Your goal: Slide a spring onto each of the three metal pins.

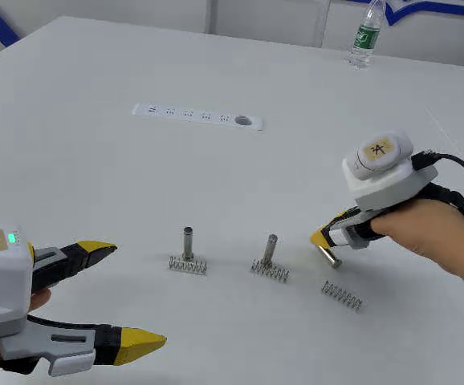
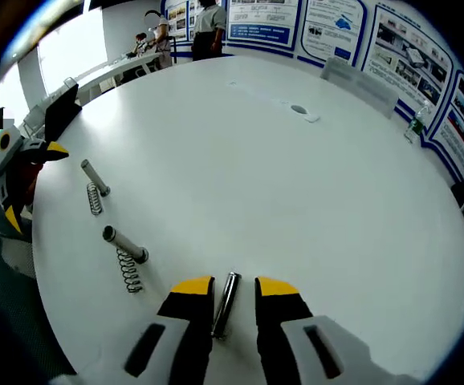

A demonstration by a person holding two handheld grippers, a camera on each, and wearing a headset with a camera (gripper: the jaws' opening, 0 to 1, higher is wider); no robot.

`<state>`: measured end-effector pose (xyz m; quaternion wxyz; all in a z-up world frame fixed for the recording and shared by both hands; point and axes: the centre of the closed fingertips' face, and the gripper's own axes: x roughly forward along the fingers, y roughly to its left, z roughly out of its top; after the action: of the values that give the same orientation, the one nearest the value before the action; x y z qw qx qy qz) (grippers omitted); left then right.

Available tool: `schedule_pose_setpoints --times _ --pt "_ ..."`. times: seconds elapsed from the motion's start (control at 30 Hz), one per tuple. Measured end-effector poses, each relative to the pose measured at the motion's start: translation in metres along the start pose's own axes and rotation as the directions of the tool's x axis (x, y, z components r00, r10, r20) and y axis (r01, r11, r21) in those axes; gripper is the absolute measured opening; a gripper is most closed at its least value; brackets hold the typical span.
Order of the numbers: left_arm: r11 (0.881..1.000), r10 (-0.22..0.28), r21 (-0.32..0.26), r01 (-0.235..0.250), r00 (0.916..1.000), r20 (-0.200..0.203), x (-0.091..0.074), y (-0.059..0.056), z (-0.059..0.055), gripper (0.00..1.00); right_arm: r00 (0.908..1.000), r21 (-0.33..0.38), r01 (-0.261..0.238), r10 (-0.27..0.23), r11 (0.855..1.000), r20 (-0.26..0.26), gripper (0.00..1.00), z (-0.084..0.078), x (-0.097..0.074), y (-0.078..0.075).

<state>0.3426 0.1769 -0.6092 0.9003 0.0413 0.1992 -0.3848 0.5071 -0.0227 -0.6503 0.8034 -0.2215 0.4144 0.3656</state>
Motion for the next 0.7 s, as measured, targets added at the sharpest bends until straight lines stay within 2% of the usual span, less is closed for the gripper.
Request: schedule_pose_setpoints --times 0.27,0.7 --pt "1.000 -0.002 -0.003 0.002 1.0000 0.000 0.0002 -0.0007 -0.0008 0.89 0.9989 0.028 0.003 -0.002 1.000 -0.048 0.16 -0.0071 0.0086 0.0011" --pt "1.000 -0.001 -0.009 0.001 1.0000 0.000 -0.0010 0.0003 -0.0021 0.88 0.9973 0.053 0.007 -0.003 0.999 -0.073 0.14 -0.0087 0.0096 0.0039"
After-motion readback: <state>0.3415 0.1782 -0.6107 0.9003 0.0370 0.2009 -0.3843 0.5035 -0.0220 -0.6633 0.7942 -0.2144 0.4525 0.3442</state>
